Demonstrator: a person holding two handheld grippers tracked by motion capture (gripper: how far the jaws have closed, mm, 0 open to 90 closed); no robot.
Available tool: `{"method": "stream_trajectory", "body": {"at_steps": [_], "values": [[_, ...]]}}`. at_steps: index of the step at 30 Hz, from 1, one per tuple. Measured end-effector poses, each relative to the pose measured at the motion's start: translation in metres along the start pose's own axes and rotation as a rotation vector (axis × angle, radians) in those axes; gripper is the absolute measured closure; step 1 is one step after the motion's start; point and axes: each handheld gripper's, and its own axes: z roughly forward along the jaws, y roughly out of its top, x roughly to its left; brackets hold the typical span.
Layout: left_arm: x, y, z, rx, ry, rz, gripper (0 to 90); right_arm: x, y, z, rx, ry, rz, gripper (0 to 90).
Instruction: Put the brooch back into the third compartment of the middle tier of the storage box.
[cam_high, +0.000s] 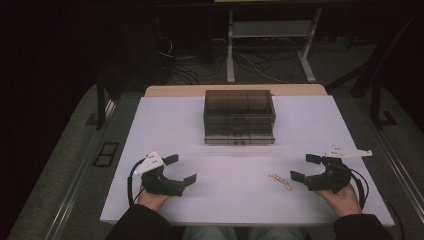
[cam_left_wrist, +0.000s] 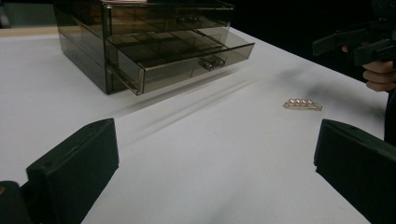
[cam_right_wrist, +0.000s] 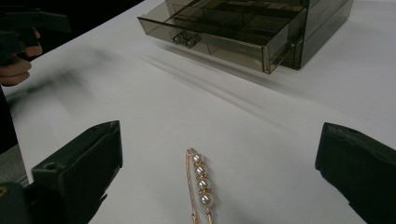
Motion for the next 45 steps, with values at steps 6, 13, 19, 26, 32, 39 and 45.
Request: {"method": "stream_trajectory", "body": {"at_steps": [6, 13, 19, 26, 32, 39, 45], "values": [[0.0, 0.0, 0.0, 0.002, -0.003, 0.0, 0.0, 0.0, 0.0, 0.0, -0.007, 0.003, -0.006, 0.3], [0.0, 0.0, 0.001, 0.006, -0.008, 0.002, 0.0, 0.001, 0.0, -0.002, 0.002, 0.007, -0.012, 0.4], [0.0, -0.001, 0.001, 0.012, -0.012, 0.003, 0.0, 0.002, 0.002, -0.005, 0.026, 0.014, -0.033, 0.4], [-0.001, -0.001, 0.002, 0.018, -0.015, -0.001, 0.0, 0.004, 0.006, -0.012, 0.034, 0.024, -0.027, 0.4], [0.0, -0.002, 0.002, 0.023, -0.013, 0.0, 0.0, 0.005, 0.011, -0.016, 0.058, 0.027, -0.032, 0.4], [-0.001, -0.002, 0.002, 0.024, -0.014, -0.005, 0.0, 0.007, 0.018, -0.016, 0.086, 0.036, -0.039, 0.4], [-0.001, -0.002, 0.002, 0.027, -0.017, -0.002, 0.0, 0.01, 0.026, -0.012, 0.107, 0.045, -0.056, 0.4]]}}
